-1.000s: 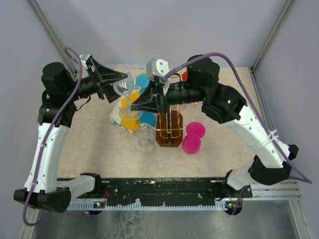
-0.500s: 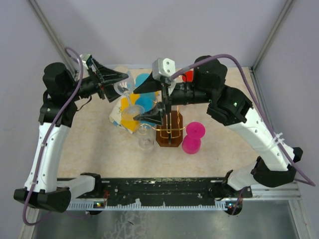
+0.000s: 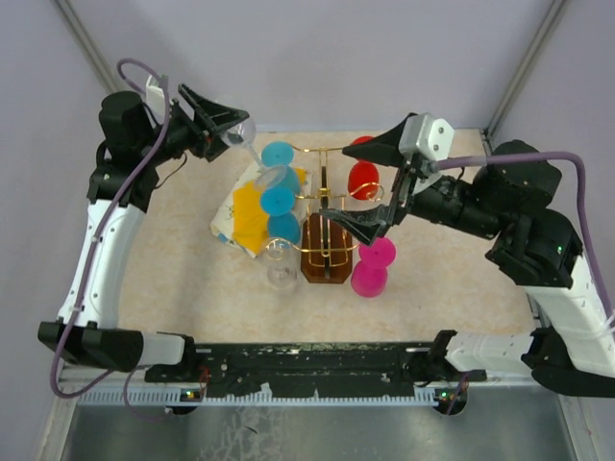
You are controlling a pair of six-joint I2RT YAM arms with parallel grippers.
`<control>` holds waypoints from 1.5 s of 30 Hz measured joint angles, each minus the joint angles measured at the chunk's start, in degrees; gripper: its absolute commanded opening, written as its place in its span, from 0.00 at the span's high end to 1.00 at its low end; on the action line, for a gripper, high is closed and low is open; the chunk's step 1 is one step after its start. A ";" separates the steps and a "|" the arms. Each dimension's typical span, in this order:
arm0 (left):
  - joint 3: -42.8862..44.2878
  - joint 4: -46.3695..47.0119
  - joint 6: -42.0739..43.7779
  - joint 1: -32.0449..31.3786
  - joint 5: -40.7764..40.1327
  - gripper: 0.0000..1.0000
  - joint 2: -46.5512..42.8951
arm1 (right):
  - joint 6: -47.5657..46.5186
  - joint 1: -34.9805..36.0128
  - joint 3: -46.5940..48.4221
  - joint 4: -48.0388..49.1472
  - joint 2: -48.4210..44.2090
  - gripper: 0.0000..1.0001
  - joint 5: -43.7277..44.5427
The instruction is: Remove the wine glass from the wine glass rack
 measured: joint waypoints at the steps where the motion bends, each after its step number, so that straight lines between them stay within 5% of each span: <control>1: 1.31 -0.09 1.38 0.07 -1.46 0.54 1.20 | 0.11 0.02 0.02 -0.50 -0.52 0.01 2.19; 9: 10.62 -2.03 14.73 3.30 -19.30 0.52 8.55 | 4.72 -0.13 4.39 -8.52 4.70 0.01 22.95; 13: 12.26 -2.34 21.77 5.49 -29.46 0.52 9.42 | 11.21 -7.96 13.33 -16.28 13.00 0.01 27.06; 18: 9.92 2.29 30.38 6.14 -41.66 0.48 9.60 | 18.82 -21.00 13.79 -20.74 13.73 0.01 26.73; 28: -12.07 25.16 49.24 6.14 -60.37 0.52 13.05 | 29.18 -38.71 10.54 -23.85 13.88 0.01 11.43; 45: -23.78 60.87 63.43 7.19 -71.80 0.46 28.57 | 32.02 -46.47 0.15 -19.06 16.61 0.10 -3.50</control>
